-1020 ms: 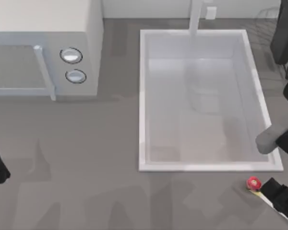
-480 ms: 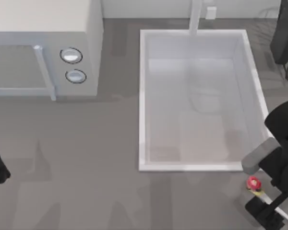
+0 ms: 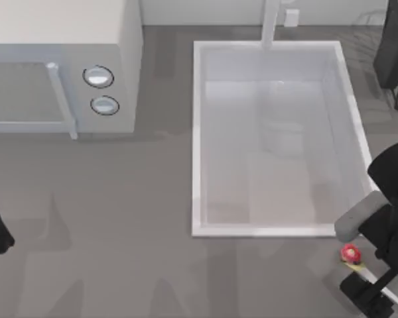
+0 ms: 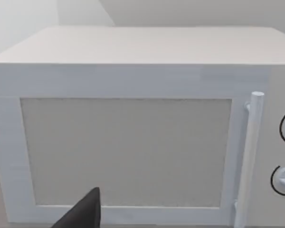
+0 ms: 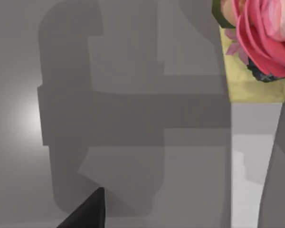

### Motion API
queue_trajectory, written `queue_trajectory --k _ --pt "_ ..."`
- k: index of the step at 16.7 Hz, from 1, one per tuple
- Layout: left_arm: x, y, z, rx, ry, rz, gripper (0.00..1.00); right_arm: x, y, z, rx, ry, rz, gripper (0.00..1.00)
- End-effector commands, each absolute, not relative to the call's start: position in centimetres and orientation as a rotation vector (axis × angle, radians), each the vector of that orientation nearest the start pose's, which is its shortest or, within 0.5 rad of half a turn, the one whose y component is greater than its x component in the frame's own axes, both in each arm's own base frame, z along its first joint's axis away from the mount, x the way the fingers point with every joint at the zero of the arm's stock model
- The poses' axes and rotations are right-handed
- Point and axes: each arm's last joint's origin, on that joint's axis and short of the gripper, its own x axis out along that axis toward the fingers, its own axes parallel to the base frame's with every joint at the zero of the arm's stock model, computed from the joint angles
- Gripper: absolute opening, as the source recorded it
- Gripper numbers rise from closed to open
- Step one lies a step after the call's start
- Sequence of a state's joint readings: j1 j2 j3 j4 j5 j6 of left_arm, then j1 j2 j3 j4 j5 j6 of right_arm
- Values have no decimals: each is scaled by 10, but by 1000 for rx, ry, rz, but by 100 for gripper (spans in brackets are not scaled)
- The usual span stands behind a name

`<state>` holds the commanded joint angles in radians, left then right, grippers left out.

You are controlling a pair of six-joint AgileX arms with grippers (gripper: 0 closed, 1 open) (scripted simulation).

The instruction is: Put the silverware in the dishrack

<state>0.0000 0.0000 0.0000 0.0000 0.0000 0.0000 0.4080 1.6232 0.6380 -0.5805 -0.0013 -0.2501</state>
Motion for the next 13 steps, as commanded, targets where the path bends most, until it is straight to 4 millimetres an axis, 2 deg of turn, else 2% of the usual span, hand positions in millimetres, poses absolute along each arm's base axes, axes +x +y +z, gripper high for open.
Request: queue_trajectory --k 12,13 --pt "106 -1 160 0 0 0 100 207 90 93 -514 1504 517 2" --pt "106 -1 160 0 0 0 100 207 90 93 -514 1504 517 0"
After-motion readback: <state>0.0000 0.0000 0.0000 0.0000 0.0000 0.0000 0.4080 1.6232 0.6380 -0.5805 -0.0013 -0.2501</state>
